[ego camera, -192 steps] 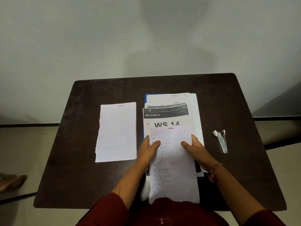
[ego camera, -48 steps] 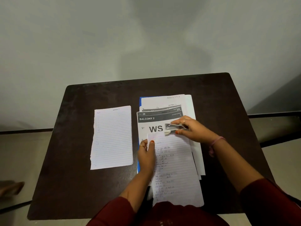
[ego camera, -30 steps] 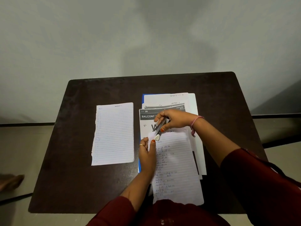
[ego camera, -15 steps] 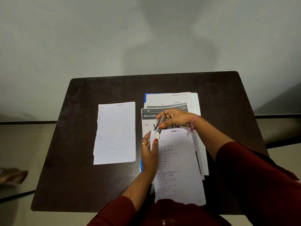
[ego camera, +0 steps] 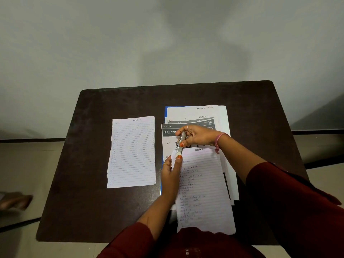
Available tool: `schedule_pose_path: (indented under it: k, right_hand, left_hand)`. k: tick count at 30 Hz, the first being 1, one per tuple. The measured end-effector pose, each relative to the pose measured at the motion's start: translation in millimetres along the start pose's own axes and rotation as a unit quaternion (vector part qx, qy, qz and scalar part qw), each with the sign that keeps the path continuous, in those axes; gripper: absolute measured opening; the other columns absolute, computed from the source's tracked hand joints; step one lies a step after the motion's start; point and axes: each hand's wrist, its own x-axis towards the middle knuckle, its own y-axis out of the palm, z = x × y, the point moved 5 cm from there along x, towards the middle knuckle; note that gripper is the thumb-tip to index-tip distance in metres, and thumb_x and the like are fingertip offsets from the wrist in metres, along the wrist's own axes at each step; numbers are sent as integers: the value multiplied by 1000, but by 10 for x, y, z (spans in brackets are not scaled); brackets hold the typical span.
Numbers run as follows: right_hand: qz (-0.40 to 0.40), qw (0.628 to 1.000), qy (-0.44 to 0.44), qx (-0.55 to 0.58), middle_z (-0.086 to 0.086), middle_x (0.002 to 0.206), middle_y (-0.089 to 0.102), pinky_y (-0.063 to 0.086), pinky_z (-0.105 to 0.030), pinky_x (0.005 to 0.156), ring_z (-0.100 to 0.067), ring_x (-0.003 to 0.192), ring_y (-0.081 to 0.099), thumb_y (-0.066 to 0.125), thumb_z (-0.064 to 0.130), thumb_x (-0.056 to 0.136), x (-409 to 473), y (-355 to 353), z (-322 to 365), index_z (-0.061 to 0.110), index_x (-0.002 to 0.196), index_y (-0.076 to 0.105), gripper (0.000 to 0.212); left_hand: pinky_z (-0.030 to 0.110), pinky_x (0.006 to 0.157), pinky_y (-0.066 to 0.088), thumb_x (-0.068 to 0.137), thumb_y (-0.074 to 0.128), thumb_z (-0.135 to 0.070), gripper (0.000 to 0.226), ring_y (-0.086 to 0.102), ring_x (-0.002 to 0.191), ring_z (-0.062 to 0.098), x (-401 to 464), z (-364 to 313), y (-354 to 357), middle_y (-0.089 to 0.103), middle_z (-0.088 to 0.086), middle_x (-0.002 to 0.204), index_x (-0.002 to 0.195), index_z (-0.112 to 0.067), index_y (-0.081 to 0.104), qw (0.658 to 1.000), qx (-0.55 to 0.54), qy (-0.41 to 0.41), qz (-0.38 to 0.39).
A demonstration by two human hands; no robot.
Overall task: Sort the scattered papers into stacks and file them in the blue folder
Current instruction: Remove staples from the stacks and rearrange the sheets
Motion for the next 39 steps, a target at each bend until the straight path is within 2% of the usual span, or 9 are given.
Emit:
schedule_pose_path:
  k: [8, 13, 18, 24, 29, 31, 34, 36, 39]
  right_hand:
    - [1, 999, -24, -47, -8, 114, 57, 55, -27, 84, -20, 95, 63, 63, 10, 89, 1, 48, 69, 21, 121, 48, 37]
    - [-13, 997, -38, -67, -4, 119, 54, 51, -34, 95, -16, 95, 60, 61, 11, 90, -8, 83, 41, 22, 124, 44, 39]
    - [-29, 998, -28, -55, 12, 88, 54, 48, -24, 85, 3, 64, 58, 60, 9, 91, -16, 89, 9, 14, 127, 44, 39]
    - [-35, 999, -32, -28, 4, 107, 60, 50, -30, 93, -18, 97, 64, 64, 14, 89, -39, 68, 2, 24, 118, 49, 34]
    - [-74, 988, -28, 135, -9, 107, 68, 54, -33, 90, -23, 101, 67, 65, 6, 87, -166, -57, -92, 12, 119, 54, 35]
    - [-122, 969, -35, 211, -8, 106, 70, 55, -32, 89, -22, 101, 67, 66, 6, 86, -258, -156, -132, 15, 115, 55, 33]
    - [-249, 907, -73, 332, -9, 102, 71, 56, -27, 82, -21, 96, 69, 73, 6, 77, -472, -333, -227, 13, 104, 58, 31]
    - [-369, 855, -89, 353, -10, 103, 69, 56, -25, 81, -17, 93, 68, 76, 5, 73, -683, -438, -392, 14, 96, 59, 30]
    - [-536, 777, -55, 325, -7, 100, 67, 54, -20, 77, -11, 86, 66, 75, 0, 76, -1075, -492, -771, 17, 86, 59, 25]
  left_hand:
    - [38, 90, 52, 93, 58, -36, 29, 64, 102, 21, 41, -13, -16, 69, 5, 107, 116, -18, 60, 1000, 3, -13, -15]
    - [12, 70, 49, 95, 56, -26, 27, 62, 92, 9, 77, -62, -1, 66, 4, 106, 116, -10, 58, 999, -12, -31, -5]
    - [17, 68, 46, 96, 56, -28, 26, 61, 92, 12, 102, -66, -11, 66, 6, 105, 113, -9, 59, 999, 8, -26, -25]
    - [21, 75, 52, 94, 58, -27, 25, 65, 97, 16, 132, -26, -28, 69, 7, 108, 114, -12, 60, 999, -26, -47, 4]
    - [37, 92, 52, 85, 72, -24, 44, 65, 108, 23, 133, 48, -68, 67, 9, 118, 124, -9, 57, 995, -63, -70, 40]
    - [42, 92, 53, 86, 70, -14, 40, 65, 108, 27, 131, 78, -73, 68, 12, 117, 123, -4, 57, 994, -64, -75, 50]
    - [30, 79, 56, 90, 61, -2, 28, 69, 100, 23, 120, 79, -87, 70, 11, 112, 118, -2, 60, 994, -46, -84, 46]
    - [24, 70, 56, 92, 57, -3, 23, 70, 94, 20, 85, 55, -90, 72, 9, 107, 114, -3, 62, 994, -35, -88, 55]
    - [26, 71, 55, 94, 55, -8, 21, 70, 95, 21, 6, 79, -92, 72, 9, 106, 112, -3, 63, 991, -30, -106, 78]
